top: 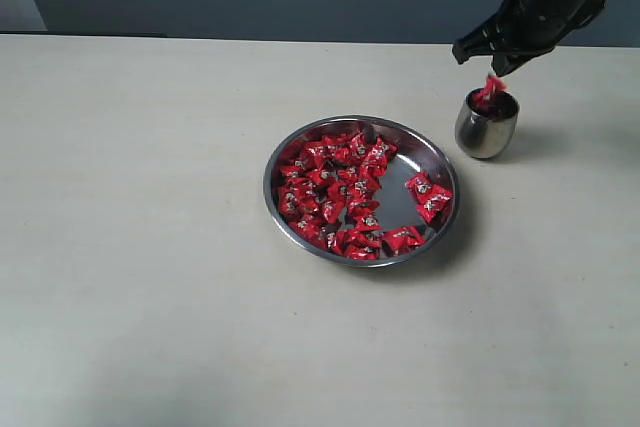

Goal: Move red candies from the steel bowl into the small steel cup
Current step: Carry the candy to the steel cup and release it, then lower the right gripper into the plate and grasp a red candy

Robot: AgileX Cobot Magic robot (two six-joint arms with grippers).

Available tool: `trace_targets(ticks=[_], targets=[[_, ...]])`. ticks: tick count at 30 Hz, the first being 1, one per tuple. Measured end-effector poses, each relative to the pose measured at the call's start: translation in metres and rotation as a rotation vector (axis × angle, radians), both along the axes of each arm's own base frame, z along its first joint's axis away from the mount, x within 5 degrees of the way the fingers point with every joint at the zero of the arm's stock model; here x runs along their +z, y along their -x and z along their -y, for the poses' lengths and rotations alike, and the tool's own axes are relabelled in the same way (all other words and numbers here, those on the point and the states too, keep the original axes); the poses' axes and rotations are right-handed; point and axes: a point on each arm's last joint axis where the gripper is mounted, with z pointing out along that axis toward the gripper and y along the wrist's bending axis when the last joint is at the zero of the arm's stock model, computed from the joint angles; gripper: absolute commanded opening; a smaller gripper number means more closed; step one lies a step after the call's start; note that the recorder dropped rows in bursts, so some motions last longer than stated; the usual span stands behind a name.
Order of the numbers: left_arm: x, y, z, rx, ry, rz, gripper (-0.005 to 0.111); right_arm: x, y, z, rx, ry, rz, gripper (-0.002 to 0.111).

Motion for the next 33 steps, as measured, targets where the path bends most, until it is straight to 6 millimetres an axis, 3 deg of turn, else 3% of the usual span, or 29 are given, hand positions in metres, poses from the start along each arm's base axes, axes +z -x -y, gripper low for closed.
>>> trace_targets(ticks=[9,13,17,23,28,33], targets=[[0.0,0.0,0.0,0.0,0.0,0.0,0.0,-0.001,0.003,0.0,0.005,0.004,-0.037,0.006],[0.0,0.0,0.0,0.0,0.0,0.0,0.0,-0.001,0.007,-0.009,0.075,-0.08,-0.07,0.006],[0.0,0.0,0.0,0.0,0.0,0.0,0.0,0.002,0.016,-0.031,0.193,-0.239,-0.138,0.009],[0.0,0.0,0.0,0.0,0.0,0.0,0.0,-0.002,0.037,-0.072,0.37,-0.301,-0.266,0.046],[0.0,0.0,0.0,0.0,0.0,0.0,0.0,-0.023,0.053,-0.105,0.465,-0.283,-0.4,0.043],[0.0,0.0,0.0,0.0,0.0,0.0,0.0,-0.049,0.061,-0.124,0.505,-0.263,-0.497,0.042]])
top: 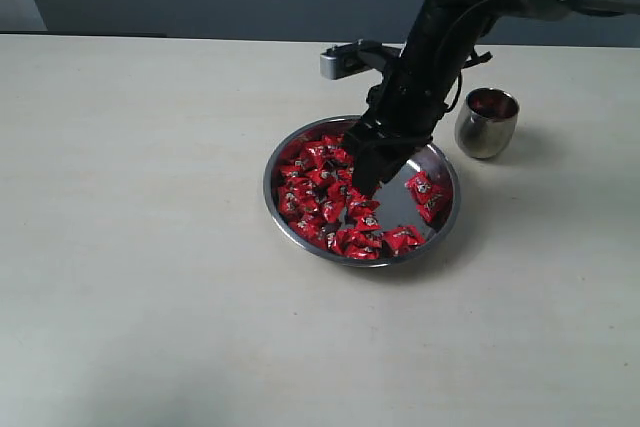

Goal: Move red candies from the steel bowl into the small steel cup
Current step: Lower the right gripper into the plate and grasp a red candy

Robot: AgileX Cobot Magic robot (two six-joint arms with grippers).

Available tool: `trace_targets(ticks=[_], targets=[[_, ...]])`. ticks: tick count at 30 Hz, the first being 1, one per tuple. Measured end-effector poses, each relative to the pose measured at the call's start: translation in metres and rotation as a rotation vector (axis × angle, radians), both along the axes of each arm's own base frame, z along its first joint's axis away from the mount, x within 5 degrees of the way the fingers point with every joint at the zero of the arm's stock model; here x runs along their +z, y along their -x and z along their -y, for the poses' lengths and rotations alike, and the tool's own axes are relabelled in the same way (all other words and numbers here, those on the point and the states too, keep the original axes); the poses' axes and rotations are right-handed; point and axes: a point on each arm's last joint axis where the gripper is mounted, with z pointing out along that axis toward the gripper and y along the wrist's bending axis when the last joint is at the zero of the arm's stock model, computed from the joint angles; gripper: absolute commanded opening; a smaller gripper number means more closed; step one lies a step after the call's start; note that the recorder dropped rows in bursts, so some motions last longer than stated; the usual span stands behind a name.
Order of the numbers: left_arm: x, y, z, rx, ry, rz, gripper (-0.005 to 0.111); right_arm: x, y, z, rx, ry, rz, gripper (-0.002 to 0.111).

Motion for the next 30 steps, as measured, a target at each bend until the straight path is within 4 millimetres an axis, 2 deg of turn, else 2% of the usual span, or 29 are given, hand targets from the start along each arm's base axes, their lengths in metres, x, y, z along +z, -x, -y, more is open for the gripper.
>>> trace_targets(ticks=[7,27,30], targets=[[0.0,0.0,0.0,0.0,0.0,0.0,0.0,-0.02,0.001,-0.004,0.008,0.04,-0.044,0.042],[0.0,0.0,0.0,0.0,0.0,0.0,0.0,-0.019,0.002,-0.006,0.002,0.032,-0.048,0.042],[0.0,0.0,0.0,0.0,0.0,0.0,0.0,-0.025,0.001,-0.006,-0.003,0.037,-0.063,0.042]])
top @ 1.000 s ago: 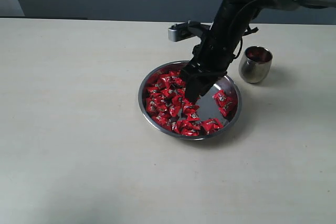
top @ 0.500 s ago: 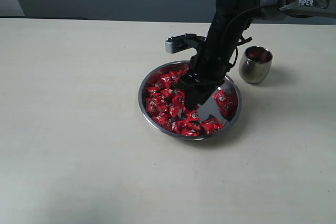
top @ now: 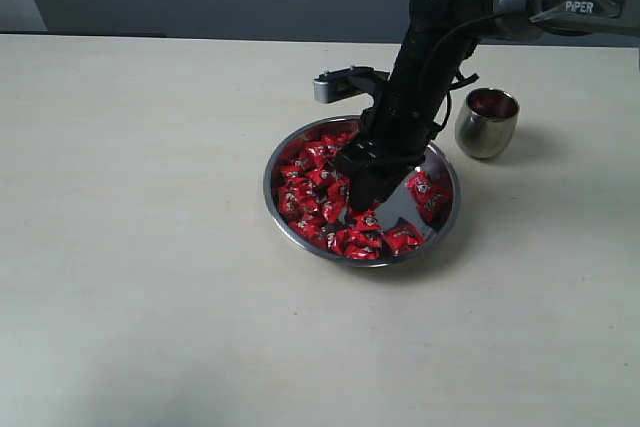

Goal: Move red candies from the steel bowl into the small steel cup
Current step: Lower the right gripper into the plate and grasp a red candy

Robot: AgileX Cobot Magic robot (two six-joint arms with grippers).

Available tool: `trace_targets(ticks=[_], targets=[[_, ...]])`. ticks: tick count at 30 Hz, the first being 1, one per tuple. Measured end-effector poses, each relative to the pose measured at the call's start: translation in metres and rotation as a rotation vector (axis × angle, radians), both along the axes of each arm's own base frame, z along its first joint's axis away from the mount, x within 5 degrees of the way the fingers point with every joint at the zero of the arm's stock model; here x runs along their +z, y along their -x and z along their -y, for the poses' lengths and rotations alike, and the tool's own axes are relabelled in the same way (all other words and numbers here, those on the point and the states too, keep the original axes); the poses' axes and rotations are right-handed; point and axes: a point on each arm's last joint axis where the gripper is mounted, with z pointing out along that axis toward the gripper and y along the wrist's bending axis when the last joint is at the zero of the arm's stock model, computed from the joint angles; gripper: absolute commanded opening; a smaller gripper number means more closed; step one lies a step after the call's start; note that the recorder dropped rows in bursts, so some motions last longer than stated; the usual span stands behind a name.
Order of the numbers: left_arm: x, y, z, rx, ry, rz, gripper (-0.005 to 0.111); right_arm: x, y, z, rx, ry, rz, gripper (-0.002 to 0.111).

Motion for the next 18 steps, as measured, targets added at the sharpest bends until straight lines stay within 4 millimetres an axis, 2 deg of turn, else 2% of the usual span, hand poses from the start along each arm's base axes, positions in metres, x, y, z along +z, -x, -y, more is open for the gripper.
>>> trace_targets(ticks=[4,11,15,18], targets=[[0.0,0.0,0.0,0.0,0.0,0.0,0.0,-0.019,-0.001,0.0,-0.008,0.02,-0.044,0.042],[0.0,0.0,0.0,0.0,0.0,0.0,0.0,-0.025,-0.001,0.001,-0.011,0.04,-0.053,0.04],[0.0,0.0,0.0,0.0,0.0,0.0,0.0,-0.025,0.0,0.0,-0.011,0.041,-0.053,0.019],[0.0,0.0,0.0,0.0,0.0,0.0,0.0,-0.025,0.0,0.0,-0.011,0.041,-0.053,0.011]])
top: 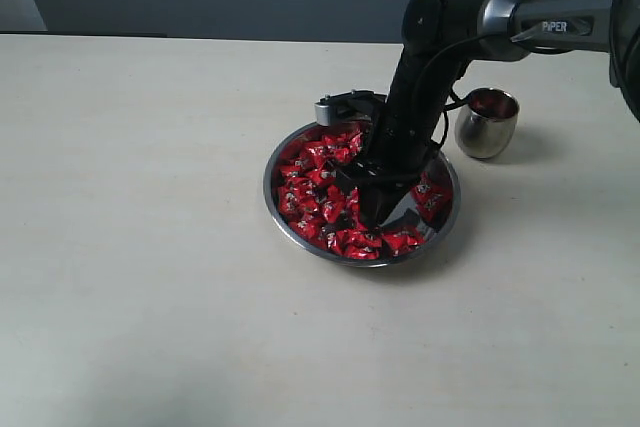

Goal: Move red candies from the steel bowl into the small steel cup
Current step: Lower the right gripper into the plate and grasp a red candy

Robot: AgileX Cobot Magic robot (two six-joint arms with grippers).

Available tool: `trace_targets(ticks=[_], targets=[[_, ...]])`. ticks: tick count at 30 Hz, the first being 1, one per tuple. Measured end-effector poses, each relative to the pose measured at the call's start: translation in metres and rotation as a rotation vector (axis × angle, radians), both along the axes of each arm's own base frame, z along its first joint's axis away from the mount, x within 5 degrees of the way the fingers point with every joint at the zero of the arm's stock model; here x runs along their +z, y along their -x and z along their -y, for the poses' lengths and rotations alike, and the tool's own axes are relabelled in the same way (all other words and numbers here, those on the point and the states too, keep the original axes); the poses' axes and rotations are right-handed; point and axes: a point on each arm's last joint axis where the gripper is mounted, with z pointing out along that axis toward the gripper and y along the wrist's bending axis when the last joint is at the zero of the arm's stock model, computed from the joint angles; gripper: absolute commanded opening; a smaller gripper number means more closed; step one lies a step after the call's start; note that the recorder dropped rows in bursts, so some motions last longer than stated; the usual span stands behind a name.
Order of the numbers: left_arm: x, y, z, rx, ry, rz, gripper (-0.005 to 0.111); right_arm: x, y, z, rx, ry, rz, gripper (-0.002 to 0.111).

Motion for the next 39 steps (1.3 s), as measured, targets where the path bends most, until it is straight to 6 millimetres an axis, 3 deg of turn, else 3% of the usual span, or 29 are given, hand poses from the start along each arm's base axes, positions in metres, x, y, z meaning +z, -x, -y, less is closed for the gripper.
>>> trace_targets(ticks=[4,12,26,30,33,35,37,39], targets=[[0.0,0.0,0.0,0.0,0.0,0.0,0.0,0.0,0.0,0.0,0.0,0.0,-0.001,-0.001],[0.0,0.0,0.0,0.0,0.0,0.0,0.0,0.003,0.0,0.001,0.007,0.008,0.015,-0.001],[0.0,0.0,0.0,0.0,0.002,0.0,0.0,0.077,-0.001,0.012,0.008,0.024,0.261,-0.001],[0.0,0.0,0.0,0.0,0.002,0.0,0.0,0.074,-0.002,0.011,0.0,0.023,0.263,-0.001],[0.0,0.0,0.0,0.0,0.002,0.0,0.0,0.056,-0.008,0.009,-0.003,0.036,0.262,-0.001],[0.0,0.0,0.0,0.0,0.002,0.0,0.0,0.054,-0.01,0.011,0.004,0.051,0.283,0.007],[0.0,0.0,0.0,0.0,0.002,0.0,0.0,0.054,-0.011,0.012,0.014,0.067,0.291,0.028],[0.0,0.0,0.0,0.0,0.002,0.0,0.0,0.054,-0.011,0.012,0.016,0.069,0.292,0.034]])
